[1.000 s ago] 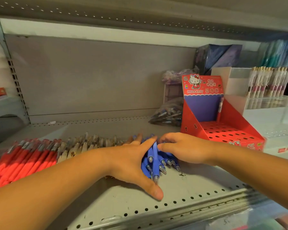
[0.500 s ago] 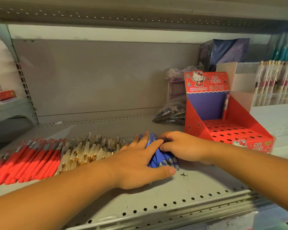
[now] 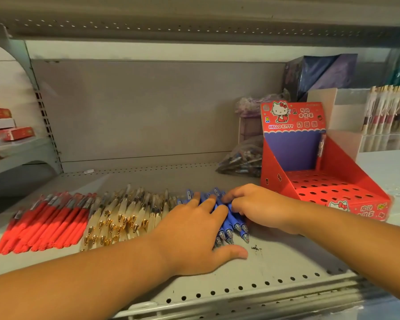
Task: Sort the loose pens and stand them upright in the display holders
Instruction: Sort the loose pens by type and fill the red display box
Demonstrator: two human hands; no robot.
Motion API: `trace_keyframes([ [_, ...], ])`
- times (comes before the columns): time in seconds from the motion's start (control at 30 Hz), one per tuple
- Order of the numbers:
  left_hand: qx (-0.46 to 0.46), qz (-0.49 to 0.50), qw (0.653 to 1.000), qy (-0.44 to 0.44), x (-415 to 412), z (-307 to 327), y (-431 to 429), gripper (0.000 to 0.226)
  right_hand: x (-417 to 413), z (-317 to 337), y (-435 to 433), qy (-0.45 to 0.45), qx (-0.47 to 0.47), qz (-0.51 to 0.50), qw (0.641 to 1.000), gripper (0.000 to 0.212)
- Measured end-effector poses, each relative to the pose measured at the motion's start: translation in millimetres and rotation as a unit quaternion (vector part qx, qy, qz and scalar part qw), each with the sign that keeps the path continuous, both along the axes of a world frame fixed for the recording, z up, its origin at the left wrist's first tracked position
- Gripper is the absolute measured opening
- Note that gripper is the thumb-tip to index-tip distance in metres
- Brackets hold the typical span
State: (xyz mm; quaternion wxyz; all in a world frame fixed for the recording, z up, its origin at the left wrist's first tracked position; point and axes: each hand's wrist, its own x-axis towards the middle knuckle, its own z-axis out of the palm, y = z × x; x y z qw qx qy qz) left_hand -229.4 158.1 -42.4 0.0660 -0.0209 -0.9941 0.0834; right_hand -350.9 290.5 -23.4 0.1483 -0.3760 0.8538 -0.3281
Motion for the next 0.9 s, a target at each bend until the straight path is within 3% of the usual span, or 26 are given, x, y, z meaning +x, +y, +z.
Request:
trace_keyframes([
  [0.13, 0.003, 0.005, 1.000, 0.011, -7.3, 2.0, -2.0, 0.078, 2.0, 3.9, 7.3, -0.006, 0.015, 0.032, 0.999, 0.030],
  [0.3, 0.050, 0.017, 0.998, -0.031, 1.9, -2.1, -6.2, 0.096, 4.4, 15.1, 31.6, -0.009, 0.088, 0.175, 0.981, 0.047],
  [0.4, 0.030, 0.021, 0.999, -0.029, 0.5, -3.7, -9.0, 0.085, 5.0, 14.3, 40.3, 0.018, 0.125, 0.227, 0.966, 0.057],
  [0.53, 0.000, 0.010, 1.000, -0.026, -8.0, -2.3, -11.2, 0.081, -0.8, 11.0, 34.2, 0.134, 0.133, 0.205, 0.960, 0.038],
  [0.67, 0.032, 0.008, 0.999, -0.042, -9.0, -2.7, -16.0, 0.086, -2.2, 7.2, 29.2, 0.187, 0.118, 0.203, 0.954, 0.031],
  [0.77, 0.059, 0.004, 0.997, -0.039, -7.0, -3.1, -16.6, 0.088, -5.6, 2.6, 24.9, 0.204, 0.101, 0.194, 0.954, 0.036],
  [0.9, 0.059, 0.002, 0.998, -0.009, -9.2, -4.5, -16.3, 0.062, -12.3, -2.8, 29.0, 0.129, 0.069, 0.151, 0.978, 0.056],
])
